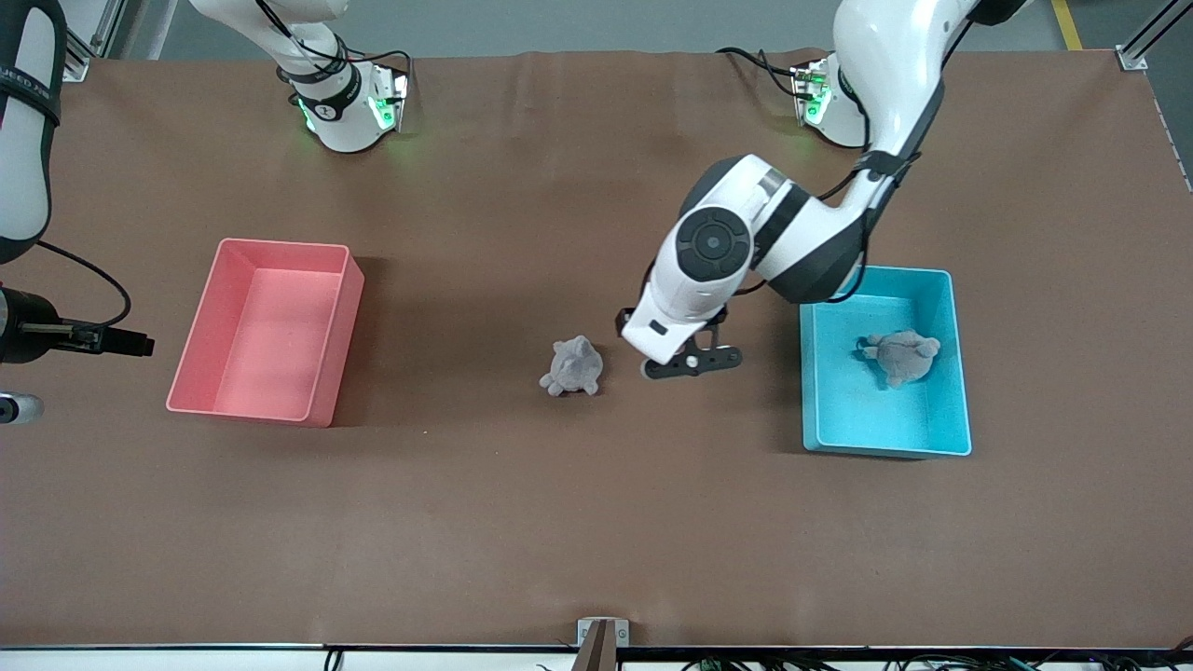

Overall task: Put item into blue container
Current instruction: 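Reach the left gripper to the plush while the right gripper returns to rest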

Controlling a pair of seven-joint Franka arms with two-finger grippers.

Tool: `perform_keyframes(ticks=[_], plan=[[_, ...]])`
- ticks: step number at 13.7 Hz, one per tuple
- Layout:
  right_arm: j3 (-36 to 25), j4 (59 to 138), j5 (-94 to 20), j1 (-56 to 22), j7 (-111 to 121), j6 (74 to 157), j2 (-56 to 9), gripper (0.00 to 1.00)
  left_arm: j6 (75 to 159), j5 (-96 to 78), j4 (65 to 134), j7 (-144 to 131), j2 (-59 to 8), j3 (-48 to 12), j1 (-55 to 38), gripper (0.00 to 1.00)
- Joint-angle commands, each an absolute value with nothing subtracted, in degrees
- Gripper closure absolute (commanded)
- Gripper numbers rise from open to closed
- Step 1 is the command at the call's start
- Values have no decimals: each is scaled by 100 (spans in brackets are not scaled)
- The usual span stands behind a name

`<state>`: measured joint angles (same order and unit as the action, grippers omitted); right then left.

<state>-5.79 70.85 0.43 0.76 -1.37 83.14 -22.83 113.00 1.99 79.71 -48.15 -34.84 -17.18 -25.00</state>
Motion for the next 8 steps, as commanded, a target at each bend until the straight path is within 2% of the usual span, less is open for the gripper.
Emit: perform_keyframes(ticks=[1, 4, 8], plan=[[-510, 6996, 123, 114, -132, 8235, -2241, 0, 11941, -113, 7761, -4912, -3743, -1696, -2671, 0], [-545, 7005, -525, 386, -149, 8209, -2189, 0, 12864, -141, 7761, -5228, -4042, -1696, -2900, 0], [-501, 7040, -536, 422, -79, 8095, -2074, 0, 13815, -97, 7778, -5221, -4613, -1661, -3199, 0]])
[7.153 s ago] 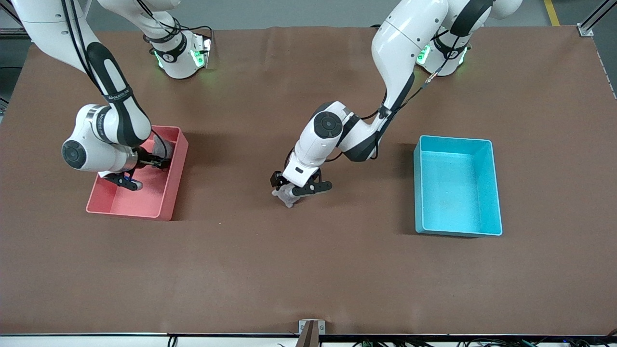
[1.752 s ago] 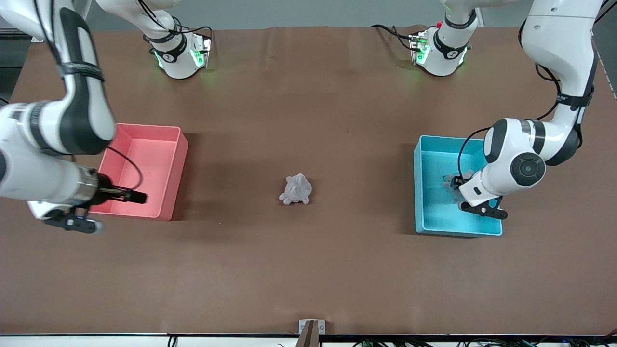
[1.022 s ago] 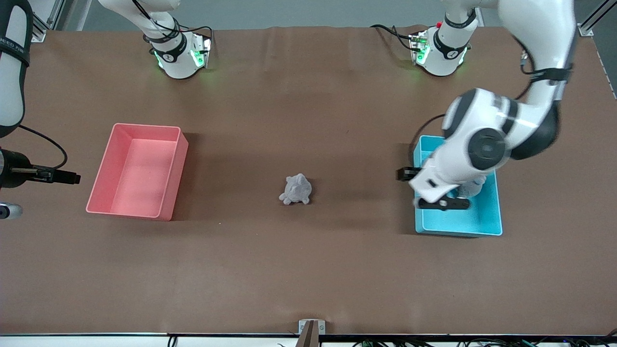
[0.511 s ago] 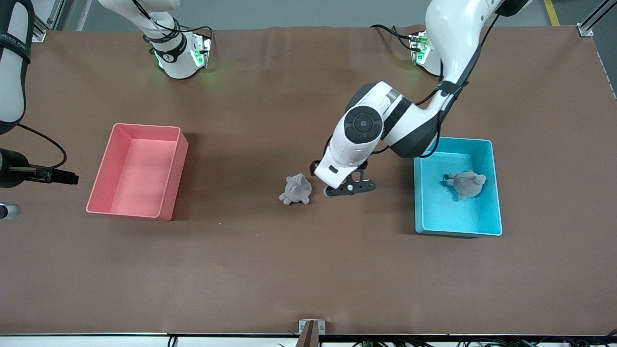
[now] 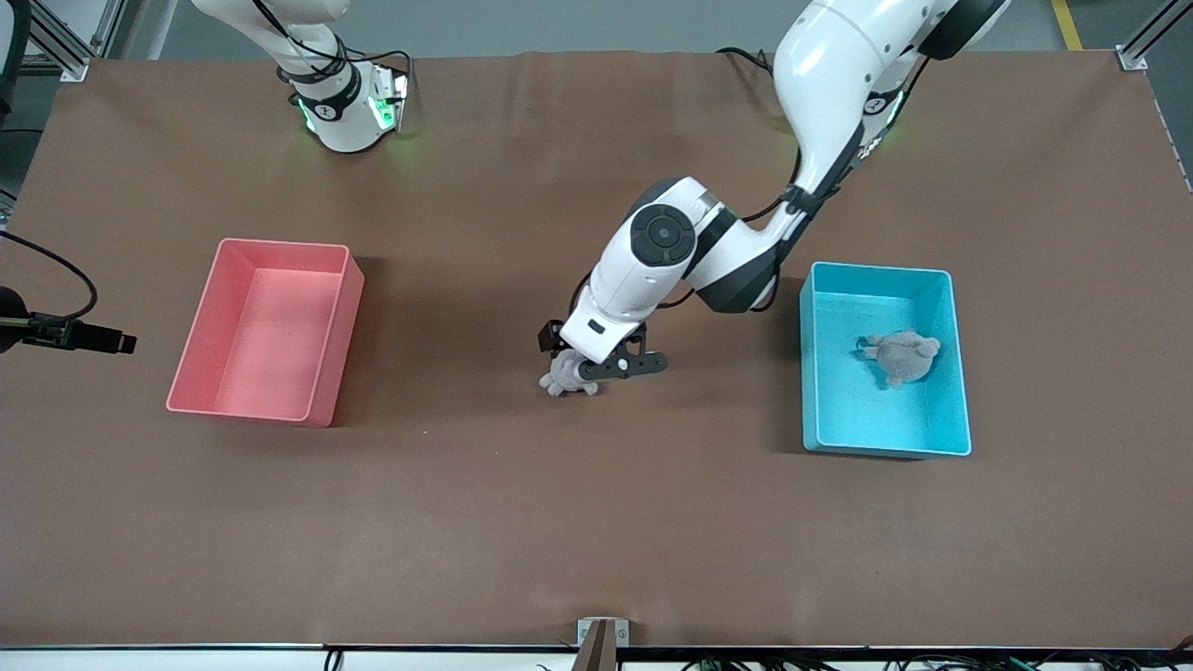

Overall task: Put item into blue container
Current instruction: 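Reach the left gripper to the plush while the right gripper returns to rest, then grasp the gray plush on the table with the left gripper and lift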

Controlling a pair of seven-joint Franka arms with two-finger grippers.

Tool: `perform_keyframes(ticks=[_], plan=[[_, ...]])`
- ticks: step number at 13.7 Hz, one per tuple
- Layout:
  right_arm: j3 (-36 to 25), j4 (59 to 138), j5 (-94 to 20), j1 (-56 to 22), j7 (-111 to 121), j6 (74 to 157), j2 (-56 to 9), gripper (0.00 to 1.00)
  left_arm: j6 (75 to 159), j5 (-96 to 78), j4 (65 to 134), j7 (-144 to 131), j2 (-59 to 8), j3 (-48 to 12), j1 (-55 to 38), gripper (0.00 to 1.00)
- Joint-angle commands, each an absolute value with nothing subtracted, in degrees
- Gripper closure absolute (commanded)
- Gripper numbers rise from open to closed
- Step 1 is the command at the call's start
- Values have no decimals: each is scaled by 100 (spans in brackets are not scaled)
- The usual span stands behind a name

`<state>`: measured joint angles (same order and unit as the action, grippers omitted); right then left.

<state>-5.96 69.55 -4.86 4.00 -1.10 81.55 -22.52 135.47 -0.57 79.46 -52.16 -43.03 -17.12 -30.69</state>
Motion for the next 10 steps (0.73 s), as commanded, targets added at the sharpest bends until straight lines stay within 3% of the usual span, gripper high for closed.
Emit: perform_keyframes(ticks=[1, 10], plan=[[-501, 7040, -519, 370, -79, 8121, -2066, 0, 13903, -79, 7778, -5195, -4762, -1652, -3234, 0], [-501, 7434, -106, 79, -79, 8112, -1496, 0, 14168, 158, 7787, -4878, -5282, -1477, -3261, 0]])
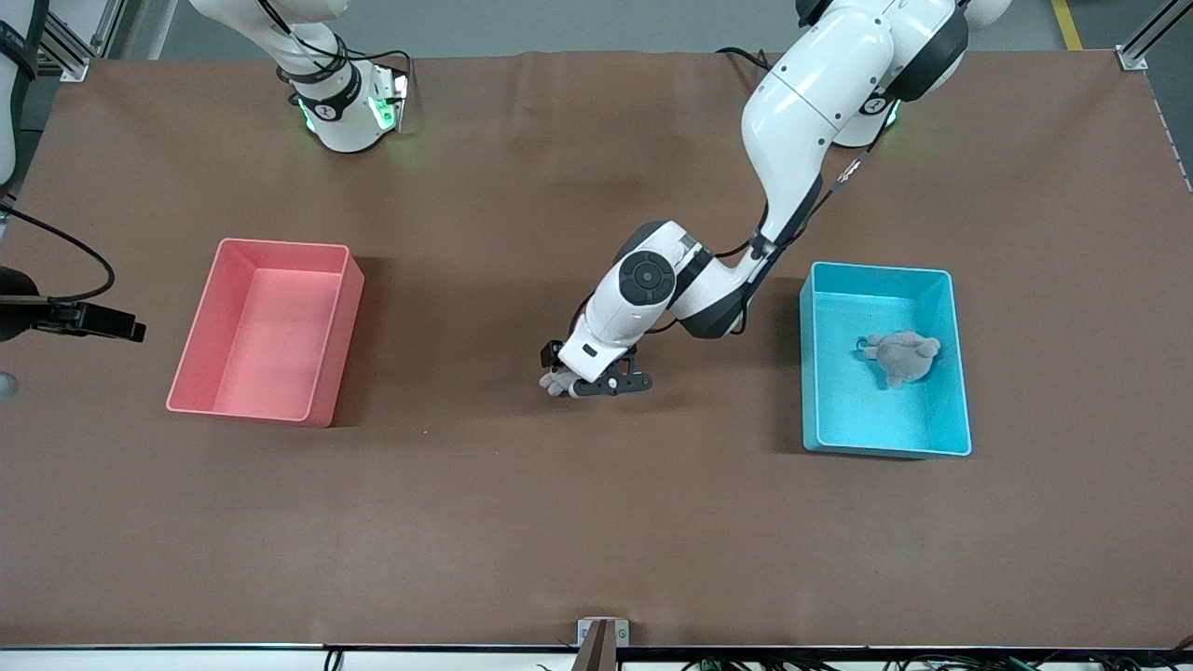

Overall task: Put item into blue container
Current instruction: 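Grasp the gray plush on the table with the left gripper and lift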

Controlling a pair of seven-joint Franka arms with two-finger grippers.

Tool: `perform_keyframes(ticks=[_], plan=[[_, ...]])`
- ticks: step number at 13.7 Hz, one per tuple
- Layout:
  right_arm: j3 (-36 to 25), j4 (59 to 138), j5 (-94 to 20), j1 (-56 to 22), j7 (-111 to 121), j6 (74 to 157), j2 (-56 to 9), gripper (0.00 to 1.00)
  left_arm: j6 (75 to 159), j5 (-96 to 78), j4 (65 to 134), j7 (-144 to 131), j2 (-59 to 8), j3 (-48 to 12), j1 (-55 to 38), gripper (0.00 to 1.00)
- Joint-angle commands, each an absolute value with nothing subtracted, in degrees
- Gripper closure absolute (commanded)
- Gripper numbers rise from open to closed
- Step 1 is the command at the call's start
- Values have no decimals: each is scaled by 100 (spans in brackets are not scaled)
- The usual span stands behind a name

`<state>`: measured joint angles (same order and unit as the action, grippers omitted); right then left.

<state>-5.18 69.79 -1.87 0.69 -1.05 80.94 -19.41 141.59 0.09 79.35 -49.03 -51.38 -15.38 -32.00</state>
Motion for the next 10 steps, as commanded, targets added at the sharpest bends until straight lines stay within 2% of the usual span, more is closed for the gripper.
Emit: perform_keyframes(ticks=[1, 2, 3, 7, 10], plan=[[-501, 7644, -105, 88, -79, 8147, -1303, 0, 14168, 158, 7787, -4878, -5291, -1477, -3261, 1], [-501, 7847, -105, 79, -88, 8165, -1127, 0, 14168, 158, 7787, -4887, -5291, -1477, -3269, 3], [-492, 7979, -105, 79, -88, 8191, -977, 0, 14168, 158, 7787, -4904, -5291, -1477, -3270, 13], [-475, 8339, -176, 62, -105, 8156, -476, 0, 14151, 167, 7796, -4904, -5239, -1477, -3261, 62], [-475, 8455, -185, 35, -114, 8113, -238, 0, 13923, 167, 7822, -4922, -5116, -1477, -3226, 76]])
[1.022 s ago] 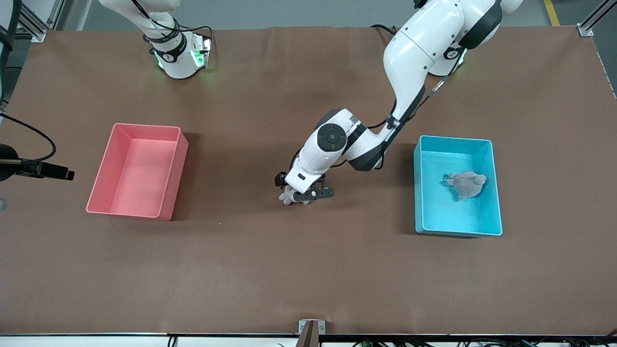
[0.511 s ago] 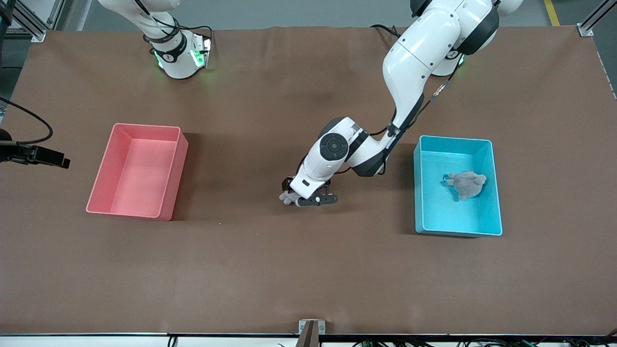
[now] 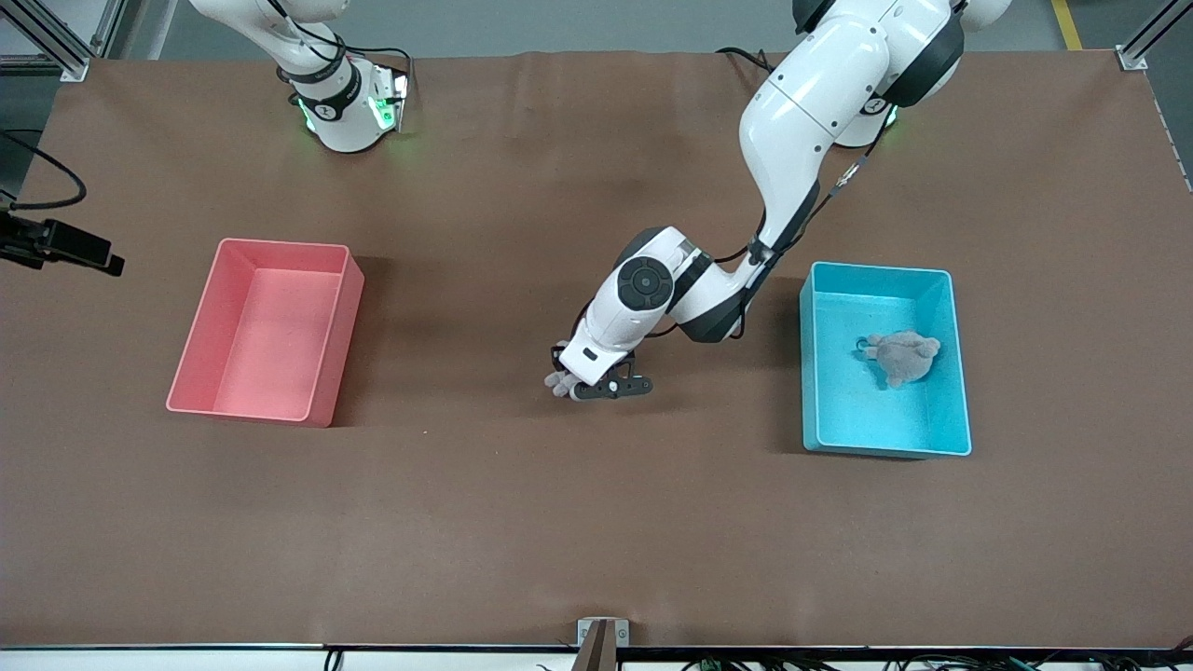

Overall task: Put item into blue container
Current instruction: 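Grasp the gray plush on the table with the left gripper and lift, then carry the plush over the blue box and lower it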

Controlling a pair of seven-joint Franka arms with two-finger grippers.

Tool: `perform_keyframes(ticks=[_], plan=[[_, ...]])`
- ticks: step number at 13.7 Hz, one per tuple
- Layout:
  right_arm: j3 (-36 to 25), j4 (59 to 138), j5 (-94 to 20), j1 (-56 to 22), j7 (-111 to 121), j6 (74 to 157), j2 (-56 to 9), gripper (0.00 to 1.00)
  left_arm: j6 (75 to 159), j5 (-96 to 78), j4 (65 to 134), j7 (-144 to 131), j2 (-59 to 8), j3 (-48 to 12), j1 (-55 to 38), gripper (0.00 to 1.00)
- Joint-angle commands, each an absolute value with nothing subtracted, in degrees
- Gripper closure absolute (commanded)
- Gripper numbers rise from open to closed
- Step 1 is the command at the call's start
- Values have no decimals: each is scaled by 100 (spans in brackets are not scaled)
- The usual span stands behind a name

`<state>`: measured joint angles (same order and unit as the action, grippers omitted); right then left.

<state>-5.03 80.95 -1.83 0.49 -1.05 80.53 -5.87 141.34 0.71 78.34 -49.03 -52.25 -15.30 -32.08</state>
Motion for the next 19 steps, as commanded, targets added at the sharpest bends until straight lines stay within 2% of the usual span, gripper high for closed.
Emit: perform_keyframes(ticks=[1, 4, 8, 11, 15, 19], plan=[[-475, 8446, -185, 26, -106, 8051, -185, 0, 13722, 167, 7822, -4922, -5020, -1477, -3199, 79], [-475, 8420, -185, 26, -132, 7867, -114, 0, 12696, 176, 7822, -4904, -4528, -1477, -3103, 80], [-466, 8411, -185, 26, -132, 7665, -106, 0, 11016, 158, 7883, -4686, -3421, -1538, -2726, 82], [-475, 8455, -185, 26, -97, 7646, 52, 0, 9935, 97, 8251, -3844, -2561, -1564, -2226, 85], [-466, 8429, -176, -166, -97, 7594, 325, 0, 9800, 79, 9464, -2490, -1461, -1564, -1294, 85], [-483, 8394, -106, -158, -79, 7541, 431, 0, 10036, 105, 10053, -971, -1187, -1556, -345, 85]])
